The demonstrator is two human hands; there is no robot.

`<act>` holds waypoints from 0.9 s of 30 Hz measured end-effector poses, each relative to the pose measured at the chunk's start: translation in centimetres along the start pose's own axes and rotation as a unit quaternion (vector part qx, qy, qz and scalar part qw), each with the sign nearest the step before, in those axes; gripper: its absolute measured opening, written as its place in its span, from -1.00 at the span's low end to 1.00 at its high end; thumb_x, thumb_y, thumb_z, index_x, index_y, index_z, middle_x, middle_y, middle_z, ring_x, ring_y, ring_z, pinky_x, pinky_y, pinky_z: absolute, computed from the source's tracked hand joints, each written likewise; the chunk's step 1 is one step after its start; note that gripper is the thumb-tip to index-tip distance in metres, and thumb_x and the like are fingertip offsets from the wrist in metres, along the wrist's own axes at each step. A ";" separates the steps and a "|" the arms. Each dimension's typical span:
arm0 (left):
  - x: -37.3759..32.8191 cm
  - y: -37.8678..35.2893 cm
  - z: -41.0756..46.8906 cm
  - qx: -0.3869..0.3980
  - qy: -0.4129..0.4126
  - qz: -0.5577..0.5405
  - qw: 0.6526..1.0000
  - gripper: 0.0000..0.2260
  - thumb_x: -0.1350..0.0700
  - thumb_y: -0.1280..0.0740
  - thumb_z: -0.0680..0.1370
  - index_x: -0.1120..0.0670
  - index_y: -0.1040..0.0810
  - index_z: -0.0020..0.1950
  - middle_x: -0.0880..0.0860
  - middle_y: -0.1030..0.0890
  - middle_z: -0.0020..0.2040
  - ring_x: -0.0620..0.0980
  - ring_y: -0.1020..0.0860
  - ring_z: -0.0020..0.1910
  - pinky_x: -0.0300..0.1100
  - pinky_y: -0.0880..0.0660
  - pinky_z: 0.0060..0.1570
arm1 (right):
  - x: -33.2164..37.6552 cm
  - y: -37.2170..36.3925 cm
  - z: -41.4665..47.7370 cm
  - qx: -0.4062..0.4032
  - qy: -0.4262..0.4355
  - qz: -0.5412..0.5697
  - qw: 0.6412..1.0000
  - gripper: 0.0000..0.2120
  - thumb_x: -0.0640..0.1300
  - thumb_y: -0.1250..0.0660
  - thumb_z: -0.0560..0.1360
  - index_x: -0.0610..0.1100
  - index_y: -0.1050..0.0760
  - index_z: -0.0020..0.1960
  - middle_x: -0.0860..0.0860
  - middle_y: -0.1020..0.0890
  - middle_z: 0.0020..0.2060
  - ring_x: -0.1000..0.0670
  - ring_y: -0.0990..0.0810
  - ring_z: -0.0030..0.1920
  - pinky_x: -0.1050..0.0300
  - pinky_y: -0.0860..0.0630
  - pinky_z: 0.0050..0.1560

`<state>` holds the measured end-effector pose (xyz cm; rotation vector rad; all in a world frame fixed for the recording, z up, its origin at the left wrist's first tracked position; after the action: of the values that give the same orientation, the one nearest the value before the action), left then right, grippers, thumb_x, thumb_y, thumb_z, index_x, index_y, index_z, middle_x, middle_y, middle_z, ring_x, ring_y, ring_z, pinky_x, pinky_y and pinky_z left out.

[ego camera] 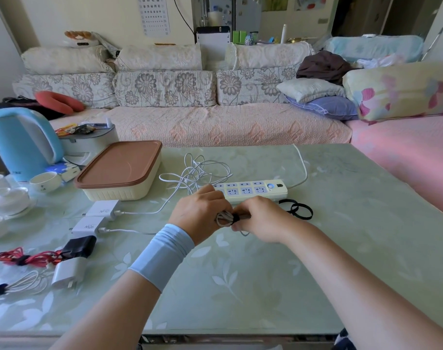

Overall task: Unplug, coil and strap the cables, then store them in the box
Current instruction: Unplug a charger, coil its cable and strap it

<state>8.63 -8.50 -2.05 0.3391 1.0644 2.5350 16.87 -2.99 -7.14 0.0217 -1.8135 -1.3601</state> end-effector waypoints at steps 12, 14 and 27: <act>4.5 -4.7 -5.4 0.261 0.391 -0.356 0.807 -0.71 -0.07 -0.44 0.43 -0.08 -0.51 0.10 0.05 -0.68 -0.10 0.05 -0.63 -0.27 -0.01 -0.58 -0.24 | 3.4 -0.4 0.6 -0.021 0.067 -0.190 0.979 -0.86 -0.12 -0.25 0.61 -0.05 -0.55 0.12 -0.09 -0.60 0.04 -0.13 -0.53 0.09 -0.02 -0.46 0.07; 5.3 -3.2 -5.8 0.251 0.407 -0.344 0.808 -0.85 0.02 -0.40 0.49 0.02 -0.55 0.02 0.08 -0.68 -0.20 0.03 -0.55 -0.36 -0.07 -0.51 -0.31 | 4.5 -0.6 0.5 -0.032 0.086 -0.175 0.980 -0.86 -0.09 -0.25 0.61 -0.04 -0.55 0.10 -0.06 -0.61 0.02 -0.11 -0.51 0.08 -0.01 -0.42 0.08; 10.1 3.7 -12.1 0.014 0.589 -0.483 0.648 -0.82 0.09 -0.36 0.56 0.16 -0.57 0.10 0.14 -0.63 -0.06 0.06 -0.67 -0.20 -0.14 -0.58 -0.29 | 7.6 -3.3 2.1 -0.139 0.017 0.072 0.988 -0.10 0.13 -0.35 0.53 -0.10 0.14 0.61 -0.08 -0.08 0.58 -0.08 -0.12 0.56 -0.03 -0.10 0.53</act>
<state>-5.70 -14.31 -6.91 -1.6513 1.1084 1.4613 9.22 -6.23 -5.25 -0.2282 -1.5515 -1.4862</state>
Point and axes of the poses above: each hand's wrist, its own z-axis towards the middle knuckle, its own y-axis out of the back of the hand, x = y × z, the point moved 10 cm from there along z, towards the middle knuckle
